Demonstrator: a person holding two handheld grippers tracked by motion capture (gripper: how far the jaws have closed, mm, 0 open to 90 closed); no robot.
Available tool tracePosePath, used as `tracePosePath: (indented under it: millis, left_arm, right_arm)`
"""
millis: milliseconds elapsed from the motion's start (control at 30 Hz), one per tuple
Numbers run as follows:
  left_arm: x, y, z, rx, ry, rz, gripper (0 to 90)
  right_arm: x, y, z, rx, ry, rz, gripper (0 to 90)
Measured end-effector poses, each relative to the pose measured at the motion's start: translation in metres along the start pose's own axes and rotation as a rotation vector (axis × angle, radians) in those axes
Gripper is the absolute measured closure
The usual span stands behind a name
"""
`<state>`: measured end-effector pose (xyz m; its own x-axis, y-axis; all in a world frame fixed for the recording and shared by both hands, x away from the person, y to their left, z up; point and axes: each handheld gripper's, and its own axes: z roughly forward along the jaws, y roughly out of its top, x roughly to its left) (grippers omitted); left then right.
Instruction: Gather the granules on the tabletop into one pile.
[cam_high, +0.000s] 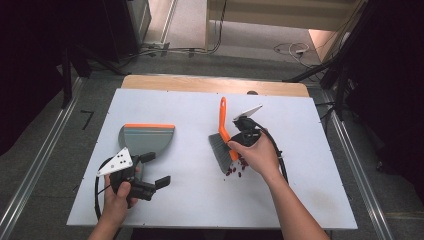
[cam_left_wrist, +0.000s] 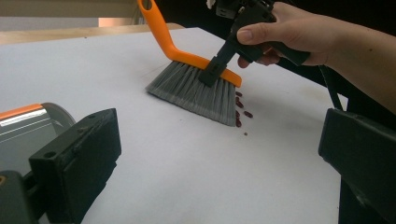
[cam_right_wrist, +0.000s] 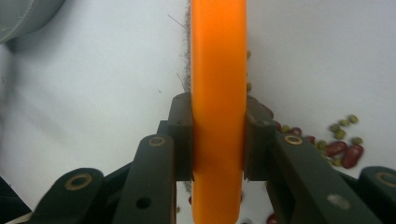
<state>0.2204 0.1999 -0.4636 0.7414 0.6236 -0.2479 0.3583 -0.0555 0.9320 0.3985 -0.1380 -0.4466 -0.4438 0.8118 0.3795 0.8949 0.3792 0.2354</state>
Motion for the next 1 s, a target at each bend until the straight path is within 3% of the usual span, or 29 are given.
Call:
tracePosePath:
  millis: [333, 467, 600, 633, 767, 900, 1000]
  left_arm:
    - [0.000, 0.000, 0.000, 0.002, 0.001, 0.000, 0.4]
    - [0.000, 0.000, 0.001, 0.004, 0.003, 0.001, 0.4]
    - [0.000, 0.000, 0.002, 0.001, 0.001, -0.001, 0.4]
    - [0.000, 0.000, 0.002, 0.001, 0.002, -0.002, 0.4]
    - [0.000, 0.000, 0.002, 0.000, 0.003, -0.005, 0.4]
    - [0.000, 0.000, 0.002, 0.000, 0.003, -0.004, 0.4]
    - [0.000, 0.000, 0.002, -0.001, 0.004, -0.005, 0.4]
  right_arm:
    - [-0.015, -0.008, -0.009, -0.015, -0.001, 0.026, 68.5]
    - [-0.013, -0.011, -0.014, -0.039, 0.041, -0.029, 68.7]
    - [-0.003, -0.014, -0.024, -0.044, 0.041, -0.170, 68.7]
    - [0.001, -0.015, -0.028, -0.056, 0.021, -0.237, 68.7]
    - [0.016, -0.023, -0.044, -0.058, -0.034, -0.417, 68.7]
    - [0.032, -0.039, -0.052, -0.022, -0.059, -0.602, 68.7]
    - [0.040, -0.055, -0.048, 0.038, -0.061, -0.748, 68.6]
